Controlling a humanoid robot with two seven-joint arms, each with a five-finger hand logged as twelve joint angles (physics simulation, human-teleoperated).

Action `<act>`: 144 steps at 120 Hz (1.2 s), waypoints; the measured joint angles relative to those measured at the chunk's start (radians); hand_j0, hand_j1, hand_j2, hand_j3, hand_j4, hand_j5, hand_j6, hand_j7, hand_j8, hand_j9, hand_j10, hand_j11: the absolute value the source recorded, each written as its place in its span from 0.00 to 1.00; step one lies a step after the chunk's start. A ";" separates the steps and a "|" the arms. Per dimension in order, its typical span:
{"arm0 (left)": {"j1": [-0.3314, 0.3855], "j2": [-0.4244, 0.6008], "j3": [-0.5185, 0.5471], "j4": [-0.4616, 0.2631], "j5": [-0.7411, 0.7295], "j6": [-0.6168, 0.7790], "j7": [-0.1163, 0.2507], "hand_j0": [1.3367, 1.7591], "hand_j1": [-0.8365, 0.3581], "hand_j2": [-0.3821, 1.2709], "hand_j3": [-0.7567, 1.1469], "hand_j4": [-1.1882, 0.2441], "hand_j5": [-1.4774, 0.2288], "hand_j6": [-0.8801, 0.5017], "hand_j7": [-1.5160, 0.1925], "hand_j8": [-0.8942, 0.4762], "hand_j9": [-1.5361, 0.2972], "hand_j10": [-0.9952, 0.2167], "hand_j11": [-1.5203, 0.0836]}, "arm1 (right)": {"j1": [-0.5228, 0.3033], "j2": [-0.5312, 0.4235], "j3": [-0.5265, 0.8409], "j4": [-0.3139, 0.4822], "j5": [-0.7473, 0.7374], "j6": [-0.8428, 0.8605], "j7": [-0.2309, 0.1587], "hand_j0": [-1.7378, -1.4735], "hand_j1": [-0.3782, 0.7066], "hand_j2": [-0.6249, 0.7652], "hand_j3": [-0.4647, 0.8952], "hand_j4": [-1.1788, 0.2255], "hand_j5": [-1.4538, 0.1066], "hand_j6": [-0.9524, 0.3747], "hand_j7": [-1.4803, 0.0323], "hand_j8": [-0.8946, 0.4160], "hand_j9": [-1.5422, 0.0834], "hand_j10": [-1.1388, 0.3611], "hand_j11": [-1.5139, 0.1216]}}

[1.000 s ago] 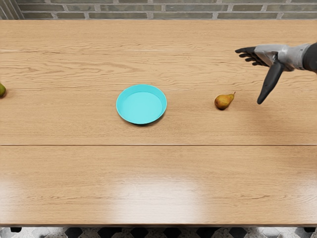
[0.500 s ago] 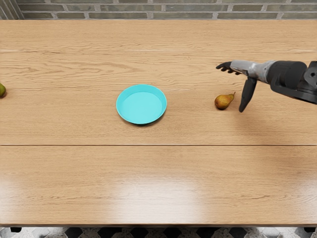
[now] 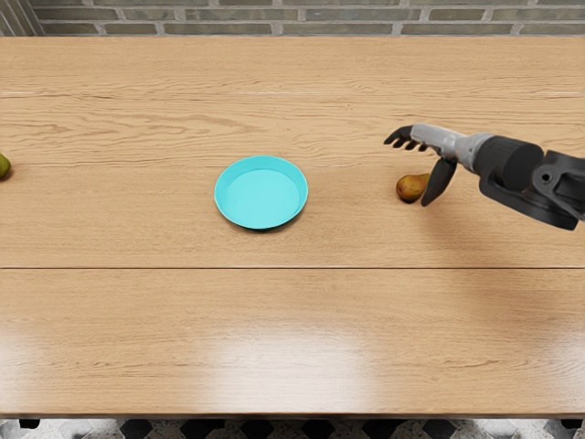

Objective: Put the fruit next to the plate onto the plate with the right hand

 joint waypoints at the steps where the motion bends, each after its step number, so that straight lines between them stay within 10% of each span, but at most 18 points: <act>1: 0.000 0.000 0.000 0.000 0.000 0.000 0.000 0.76 0.97 0.23 0.40 0.81 0.85 0.62 0.87 0.64 0.82 0.80 0.93 | 0.000 0.000 -0.002 0.000 0.000 -0.001 0.002 0.30 0.31 0.41 0.34 0.66 0.72 0.52 0.76 0.49 0.74 0.59 0.72; 144: 0.000 0.000 0.000 0.000 0.000 0.000 0.000 0.76 0.97 0.23 0.40 0.81 0.85 0.62 0.87 0.64 0.82 0.80 0.93 | -0.036 0.094 -0.085 -0.126 -0.051 -0.115 0.040 0.30 0.42 0.40 0.34 0.58 0.64 0.45 0.67 0.41 0.66 0.52 0.64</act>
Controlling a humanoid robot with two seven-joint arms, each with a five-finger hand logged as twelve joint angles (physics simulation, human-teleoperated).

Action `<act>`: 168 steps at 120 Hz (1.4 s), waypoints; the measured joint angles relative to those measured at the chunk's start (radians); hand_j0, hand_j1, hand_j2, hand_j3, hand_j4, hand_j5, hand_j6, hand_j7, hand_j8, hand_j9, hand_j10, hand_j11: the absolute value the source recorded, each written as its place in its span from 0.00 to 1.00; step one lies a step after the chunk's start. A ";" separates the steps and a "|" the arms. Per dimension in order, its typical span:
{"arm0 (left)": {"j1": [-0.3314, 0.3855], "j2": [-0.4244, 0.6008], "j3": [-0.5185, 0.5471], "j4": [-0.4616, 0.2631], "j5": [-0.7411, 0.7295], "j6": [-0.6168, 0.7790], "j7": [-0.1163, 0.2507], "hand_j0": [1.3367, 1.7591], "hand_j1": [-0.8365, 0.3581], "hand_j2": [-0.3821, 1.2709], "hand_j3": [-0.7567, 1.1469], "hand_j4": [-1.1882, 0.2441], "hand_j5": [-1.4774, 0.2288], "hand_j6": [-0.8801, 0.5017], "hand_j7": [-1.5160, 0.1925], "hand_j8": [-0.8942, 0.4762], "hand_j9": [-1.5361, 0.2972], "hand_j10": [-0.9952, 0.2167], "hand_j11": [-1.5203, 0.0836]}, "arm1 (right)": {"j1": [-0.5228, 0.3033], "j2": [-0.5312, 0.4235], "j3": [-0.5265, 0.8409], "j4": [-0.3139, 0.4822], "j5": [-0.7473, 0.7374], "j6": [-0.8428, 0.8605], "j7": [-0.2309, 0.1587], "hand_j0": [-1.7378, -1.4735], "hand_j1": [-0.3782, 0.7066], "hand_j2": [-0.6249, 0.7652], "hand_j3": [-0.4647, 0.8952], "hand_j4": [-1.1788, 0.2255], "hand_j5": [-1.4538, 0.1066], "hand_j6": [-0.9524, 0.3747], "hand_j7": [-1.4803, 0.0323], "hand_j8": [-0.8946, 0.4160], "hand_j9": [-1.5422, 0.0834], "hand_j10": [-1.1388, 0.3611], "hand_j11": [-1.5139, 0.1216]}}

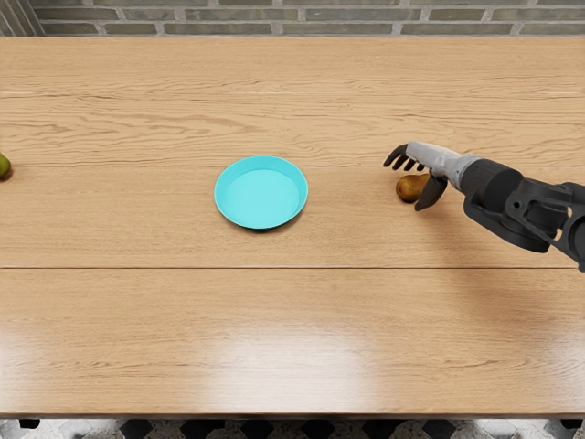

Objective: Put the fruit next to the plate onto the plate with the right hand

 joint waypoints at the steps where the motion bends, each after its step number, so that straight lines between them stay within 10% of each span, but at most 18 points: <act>1: 0.000 0.000 0.000 0.000 0.000 0.000 0.000 0.76 0.97 0.23 0.40 0.81 0.85 0.62 0.87 0.64 0.82 0.80 0.93 | 0.000 0.000 -0.001 0.000 0.000 0.000 0.000 0.30 0.42 0.40 0.34 0.58 0.63 0.45 0.67 0.41 0.66 0.52 0.64; 168: 0.000 0.000 0.000 0.000 0.000 0.000 0.000 0.76 0.97 0.23 0.40 0.81 0.85 0.62 0.87 0.64 0.82 0.80 0.93 | 0.001 0.019 -0.032 -0.041 0.001 0.008 0.003 0.32 0.62 0.50 0.34 0.40 0.44 0.39 0.46 0.34 0.47 0.50 0.43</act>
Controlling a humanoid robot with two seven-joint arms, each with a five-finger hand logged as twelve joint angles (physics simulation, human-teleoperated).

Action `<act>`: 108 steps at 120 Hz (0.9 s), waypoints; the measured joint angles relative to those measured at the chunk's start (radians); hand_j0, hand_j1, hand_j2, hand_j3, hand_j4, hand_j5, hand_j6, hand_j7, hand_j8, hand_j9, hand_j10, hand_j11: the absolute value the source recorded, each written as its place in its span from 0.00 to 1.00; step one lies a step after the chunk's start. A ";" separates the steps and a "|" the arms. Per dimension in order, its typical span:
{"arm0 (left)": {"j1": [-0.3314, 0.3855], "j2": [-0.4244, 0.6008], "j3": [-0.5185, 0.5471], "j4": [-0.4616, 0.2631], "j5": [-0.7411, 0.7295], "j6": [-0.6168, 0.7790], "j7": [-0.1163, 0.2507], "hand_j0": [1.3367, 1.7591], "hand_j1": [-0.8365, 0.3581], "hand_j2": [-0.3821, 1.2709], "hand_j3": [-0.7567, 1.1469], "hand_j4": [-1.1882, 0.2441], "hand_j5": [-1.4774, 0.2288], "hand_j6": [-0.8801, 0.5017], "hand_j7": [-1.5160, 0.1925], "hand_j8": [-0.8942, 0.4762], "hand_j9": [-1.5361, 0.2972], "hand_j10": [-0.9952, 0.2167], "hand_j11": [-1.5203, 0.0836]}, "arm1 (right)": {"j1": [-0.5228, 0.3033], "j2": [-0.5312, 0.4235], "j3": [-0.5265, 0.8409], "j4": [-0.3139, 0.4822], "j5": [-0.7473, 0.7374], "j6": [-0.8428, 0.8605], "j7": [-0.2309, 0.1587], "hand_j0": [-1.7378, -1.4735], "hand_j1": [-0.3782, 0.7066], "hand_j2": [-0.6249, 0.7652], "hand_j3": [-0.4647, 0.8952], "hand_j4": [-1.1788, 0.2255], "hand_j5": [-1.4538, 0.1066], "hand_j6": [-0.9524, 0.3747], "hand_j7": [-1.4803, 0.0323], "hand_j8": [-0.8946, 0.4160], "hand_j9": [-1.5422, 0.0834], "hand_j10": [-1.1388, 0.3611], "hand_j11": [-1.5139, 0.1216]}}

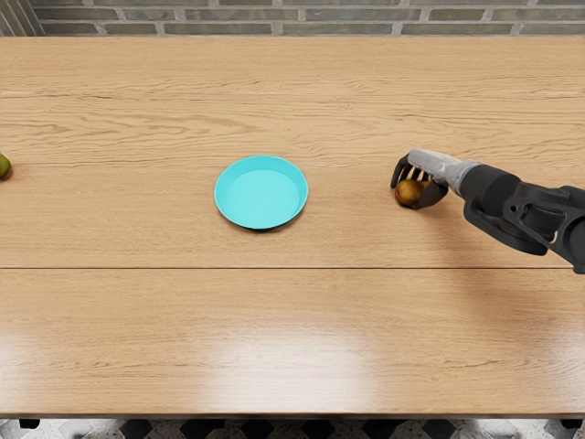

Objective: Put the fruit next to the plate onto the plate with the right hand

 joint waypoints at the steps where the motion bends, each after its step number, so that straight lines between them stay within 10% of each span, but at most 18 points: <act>1: 0.000 0.000 0.000 0.000 0.000 0.000 0.000 0.76 0.97 0.23 0.40 0.81 0.85 0.62 0.87 0.64 0.82 0.80 0.93 | 0.000 0.000 0.000 0.000 0.000 0.000 0.000 0.32 0.62 0.50 0.34 0.40 0.44 0.38 0.46 0.33 0.47 0.50 0.43; 108: 0.000 0.000 0.000 0.000 0.000 0.000 0.000 0.76 0.97 0.23 0.40 0.81 0.85 0.62 0.87 0.64 0.82 0.80 0.93 | 0.117 0.000 0.028 0.027 0.238 0.278 -0.002 0.32 0.59 0.59 0.34 0.36 0.31 0.36 0.35 0.32 0.35 0.46 0.34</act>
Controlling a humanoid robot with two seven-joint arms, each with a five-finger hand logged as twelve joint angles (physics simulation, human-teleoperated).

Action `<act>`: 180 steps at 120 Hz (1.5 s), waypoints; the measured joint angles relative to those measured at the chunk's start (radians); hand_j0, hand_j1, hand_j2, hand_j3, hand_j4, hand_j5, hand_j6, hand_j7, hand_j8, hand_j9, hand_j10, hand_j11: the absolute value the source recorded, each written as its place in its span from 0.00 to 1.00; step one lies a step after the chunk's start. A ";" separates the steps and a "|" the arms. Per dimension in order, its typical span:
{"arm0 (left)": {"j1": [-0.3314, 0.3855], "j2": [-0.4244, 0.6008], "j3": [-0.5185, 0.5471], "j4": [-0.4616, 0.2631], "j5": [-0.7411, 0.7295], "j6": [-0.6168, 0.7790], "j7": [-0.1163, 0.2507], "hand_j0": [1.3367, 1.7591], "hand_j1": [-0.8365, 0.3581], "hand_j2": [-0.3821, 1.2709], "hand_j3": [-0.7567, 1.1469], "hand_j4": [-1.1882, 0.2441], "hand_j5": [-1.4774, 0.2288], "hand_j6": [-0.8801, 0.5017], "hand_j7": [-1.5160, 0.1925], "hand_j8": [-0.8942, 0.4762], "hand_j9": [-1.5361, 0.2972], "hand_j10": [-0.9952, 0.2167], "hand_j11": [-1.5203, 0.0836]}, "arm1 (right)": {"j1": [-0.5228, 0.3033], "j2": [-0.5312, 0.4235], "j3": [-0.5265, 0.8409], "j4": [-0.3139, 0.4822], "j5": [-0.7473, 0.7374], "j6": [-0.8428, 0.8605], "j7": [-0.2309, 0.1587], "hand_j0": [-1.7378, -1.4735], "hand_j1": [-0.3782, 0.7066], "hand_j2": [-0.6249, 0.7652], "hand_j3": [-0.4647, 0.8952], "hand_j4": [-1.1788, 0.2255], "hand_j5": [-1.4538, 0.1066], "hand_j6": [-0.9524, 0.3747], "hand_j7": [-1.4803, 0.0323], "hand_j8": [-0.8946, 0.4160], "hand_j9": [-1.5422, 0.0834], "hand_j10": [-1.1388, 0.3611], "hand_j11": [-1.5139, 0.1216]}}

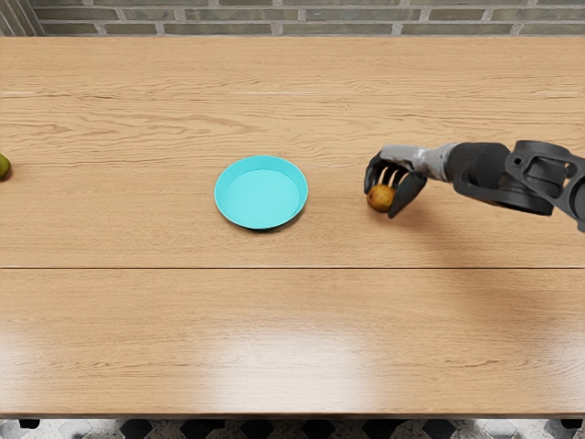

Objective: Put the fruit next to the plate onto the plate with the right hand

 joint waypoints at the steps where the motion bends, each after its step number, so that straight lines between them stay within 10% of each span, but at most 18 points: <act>1: 0.000 0.000 0.000 0.000 0.000 0.000 0.000 0.76 0.97 0.23 0.40 0.81 0.85 0.62 0.87 0.64 0.82 0.80 0.93 | 0.002 0.001 0.001 0.000 0.003 0.003 0.000 0.32 0.59 0.59 0.34 0.36 0.31 0.36 0.35 0.32 0.35 0.46 0.34; 59: 0.000 0.000 0.000 0.000 0.000 0.000 0.000 0.76 0.97 0.23 0.40 0.81 0.85 0.62 0.87 0.64 0.82 0.80 0.93 | 0.100 0.130 0.028 -0.008 0.100 0.070 -0.001 0.31 0.66 0.69 0.34 0.39 0.28 0.40 0.35 0.36 0.34 0.49 0.34; 106: 0.000 0.000 0.000 0.000 0.000 0.000 0.000 0.76 0.97 0.23 0.40 0.81 0.85 0.62 0.87 0.64 0.82 0.80 0.93 | 0.110 0.364 0.044 -0.181 0.091 0.013 0.000 0.30 0.71 0.79 0.34 0.38 0.28 0.40 0.35 0.37 0.34 0.49 0.34; 180: 0.000 0.000 0.000 0.000 0.000 0.000 0.000 0.76 0.97 0.23 0.40 0.81 0.85 0.62 0.87 0.64 0.82 0.80 0.93 | 0.107 0.472 -0.009 -0.278 0.086 -0.164 -0.007 0.30 0.51 0.47 0.34 0.48 0.52 0.42 0.57 0.37 0.56 0.49 0.54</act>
